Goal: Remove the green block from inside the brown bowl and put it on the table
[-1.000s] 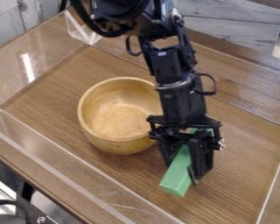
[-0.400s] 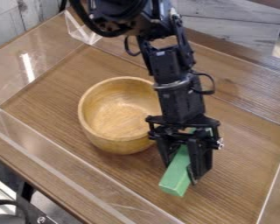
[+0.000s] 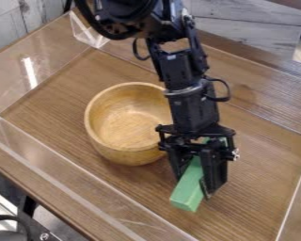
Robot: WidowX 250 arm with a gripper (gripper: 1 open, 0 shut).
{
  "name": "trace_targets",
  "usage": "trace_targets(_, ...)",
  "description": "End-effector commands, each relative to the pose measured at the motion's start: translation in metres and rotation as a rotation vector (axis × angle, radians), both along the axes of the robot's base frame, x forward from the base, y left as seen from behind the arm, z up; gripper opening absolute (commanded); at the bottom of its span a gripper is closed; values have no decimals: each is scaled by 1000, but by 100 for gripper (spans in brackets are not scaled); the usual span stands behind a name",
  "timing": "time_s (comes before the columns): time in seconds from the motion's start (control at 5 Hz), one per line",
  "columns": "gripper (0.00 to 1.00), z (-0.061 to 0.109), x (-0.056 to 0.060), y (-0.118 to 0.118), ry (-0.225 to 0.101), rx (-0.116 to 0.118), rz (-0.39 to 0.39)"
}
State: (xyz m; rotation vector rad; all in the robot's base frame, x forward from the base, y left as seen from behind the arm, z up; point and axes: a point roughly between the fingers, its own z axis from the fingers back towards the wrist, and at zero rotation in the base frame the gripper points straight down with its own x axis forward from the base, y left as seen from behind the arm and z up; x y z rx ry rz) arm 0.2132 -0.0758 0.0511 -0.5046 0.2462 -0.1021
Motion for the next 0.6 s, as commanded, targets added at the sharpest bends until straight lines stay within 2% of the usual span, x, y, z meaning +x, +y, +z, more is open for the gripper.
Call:
trace_targets(0.0, 0, 9, 11, 3, -47, -9, 6)
trace_targets(0.4, 0, 10, 10, 3, -37, -15, 3)
